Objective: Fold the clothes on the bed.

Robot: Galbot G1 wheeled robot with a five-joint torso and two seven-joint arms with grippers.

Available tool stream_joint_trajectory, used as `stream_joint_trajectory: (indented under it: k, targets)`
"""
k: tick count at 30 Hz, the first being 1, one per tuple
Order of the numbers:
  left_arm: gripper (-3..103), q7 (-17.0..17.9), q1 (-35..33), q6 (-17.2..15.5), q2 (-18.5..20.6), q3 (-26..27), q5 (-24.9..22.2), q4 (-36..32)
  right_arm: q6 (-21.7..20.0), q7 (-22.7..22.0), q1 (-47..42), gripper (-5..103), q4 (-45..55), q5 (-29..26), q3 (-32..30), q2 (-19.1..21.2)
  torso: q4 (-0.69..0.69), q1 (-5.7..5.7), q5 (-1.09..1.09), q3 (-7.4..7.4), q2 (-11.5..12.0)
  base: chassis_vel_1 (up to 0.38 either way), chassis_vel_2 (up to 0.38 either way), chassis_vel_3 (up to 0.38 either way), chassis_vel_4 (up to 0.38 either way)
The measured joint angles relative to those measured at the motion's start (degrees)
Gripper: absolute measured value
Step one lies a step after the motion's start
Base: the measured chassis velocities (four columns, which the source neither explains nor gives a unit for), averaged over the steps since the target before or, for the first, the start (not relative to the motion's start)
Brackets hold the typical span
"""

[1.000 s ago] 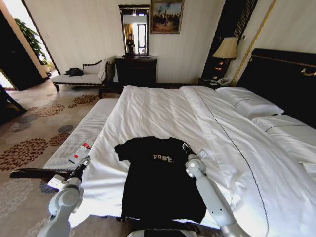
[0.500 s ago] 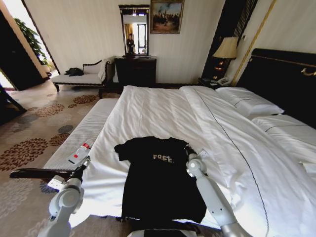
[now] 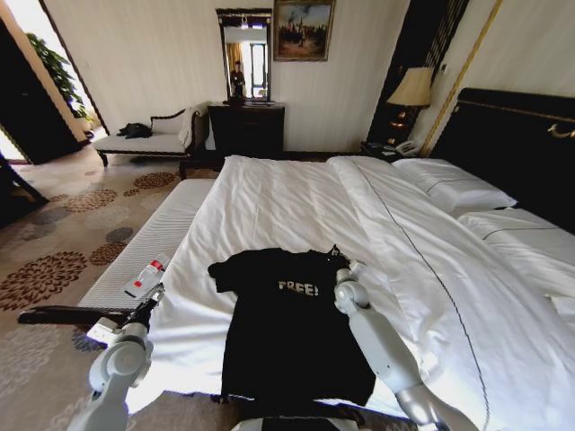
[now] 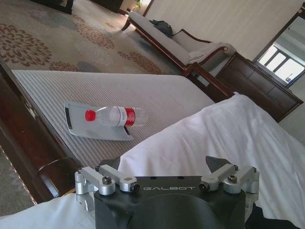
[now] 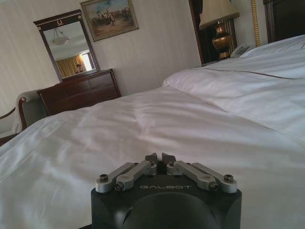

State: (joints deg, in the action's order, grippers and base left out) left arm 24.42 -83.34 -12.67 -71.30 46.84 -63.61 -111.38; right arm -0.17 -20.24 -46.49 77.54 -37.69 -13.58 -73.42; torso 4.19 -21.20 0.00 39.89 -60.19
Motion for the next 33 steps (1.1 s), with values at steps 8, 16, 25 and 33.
stream_joint_trajectory:
  k: [8, 16, 25, 33]
  targets:
    - [100, -0.03, 0.83, 0.05, 0.66, -1.0, 0.37, 0.93, 3.44, -0.85, 1.68, 33, -2.46, 3.68, -3.97, 0.07, 0.0, 0.0, 0.0, 0.0, 0.0, 0.0, 0.0, 0.0, 0.0]
    - [100, -0.28, 2.5, -0.38, 4.6, -3.37, 0.2, 2.7, 2.03, -3.46, -3.01, 67, 7.28, -3.46, -7.73, 1.16, 0.01, 0.01, 0.01, 0.0, 0.01, 0.0, 0.0, 0.0, 0.0]
    - [100, -0.1, 7.0, -3.88, 11.0, -7.34, -10.07, 4.71, 0.51, -5.86, -4.82, 98, 10.22, -2.88, -6.02, -1.15, -0.05, 0.01, 0.03, 0.0, 0.01, 0.0, 0.0, 0.0, 0.0]
    - [100, -0.83, 16.25, -3.29, 9.16, -16.76, -12.46, 8.48, -0.69, -7.42, -7.18, 100, 11.59, -2.87, -6.69, -1.31, 0.03, 0.01, 0.0, 0.0, 0.01, 0.0, 0.0, 0.0, 0.0]
